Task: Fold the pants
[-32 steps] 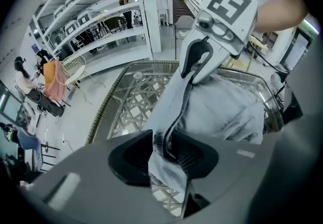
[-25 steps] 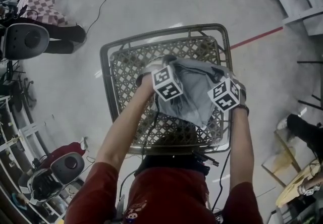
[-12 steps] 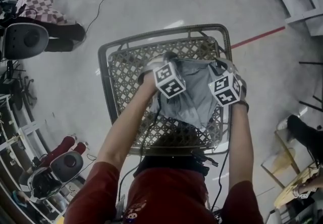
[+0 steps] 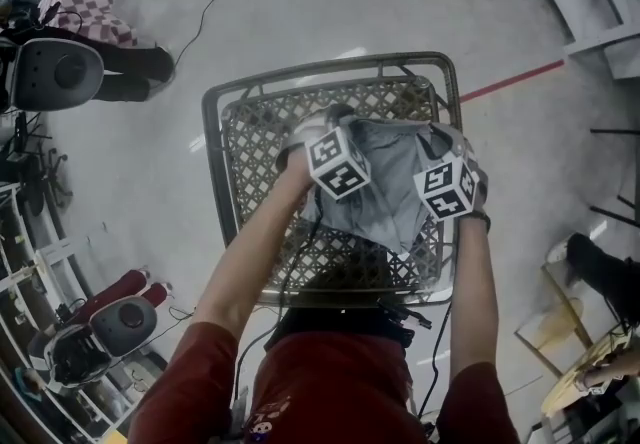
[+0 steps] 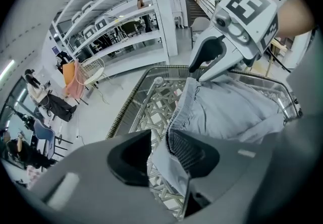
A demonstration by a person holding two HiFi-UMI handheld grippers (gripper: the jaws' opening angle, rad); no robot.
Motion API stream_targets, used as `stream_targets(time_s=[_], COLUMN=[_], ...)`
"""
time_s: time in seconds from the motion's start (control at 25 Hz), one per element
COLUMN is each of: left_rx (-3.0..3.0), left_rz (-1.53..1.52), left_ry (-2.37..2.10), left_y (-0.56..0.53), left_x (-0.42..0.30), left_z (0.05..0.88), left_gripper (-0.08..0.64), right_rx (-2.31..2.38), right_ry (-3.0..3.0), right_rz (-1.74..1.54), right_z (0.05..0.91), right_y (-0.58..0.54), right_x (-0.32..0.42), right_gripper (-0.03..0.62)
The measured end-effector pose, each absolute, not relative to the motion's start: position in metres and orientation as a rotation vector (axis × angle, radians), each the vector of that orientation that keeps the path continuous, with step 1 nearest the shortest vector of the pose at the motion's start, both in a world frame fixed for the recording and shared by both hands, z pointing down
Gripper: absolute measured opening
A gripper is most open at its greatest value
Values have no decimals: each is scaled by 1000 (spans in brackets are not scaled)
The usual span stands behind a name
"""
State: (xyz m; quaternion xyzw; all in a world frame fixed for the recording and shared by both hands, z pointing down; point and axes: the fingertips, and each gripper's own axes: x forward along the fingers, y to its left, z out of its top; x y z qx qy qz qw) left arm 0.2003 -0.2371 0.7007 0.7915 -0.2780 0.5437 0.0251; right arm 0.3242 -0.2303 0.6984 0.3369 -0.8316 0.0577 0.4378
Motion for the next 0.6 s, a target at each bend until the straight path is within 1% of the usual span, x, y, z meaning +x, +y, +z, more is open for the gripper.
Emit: stream_targets(time_s=[0.16, 0.28, 0.44, 0.6], left_rx=[2486, 2517, 2533, 2530], left_rz=[1629, 1530, 1348, 1087], left_ry=[-927, -1014, -1185, -1376], left_y=[-229, -220, -208, -185], left_x=[198, 194, 184, 169], left_z=[678, 653, 624, 598], left_gripper=[146, 144, 141, 140], right_rx=[851, 854, 866, 889], right_ry=[-2086, -2100, -2119, -2140], right_rz=[143, 141, 136, 145], right_z=[686, 673, 659, 647], right_y=[-210, -191, -171, -144], right_x=[315, 303, 288, 274], right_gripper=[122, 122, 122, 122])
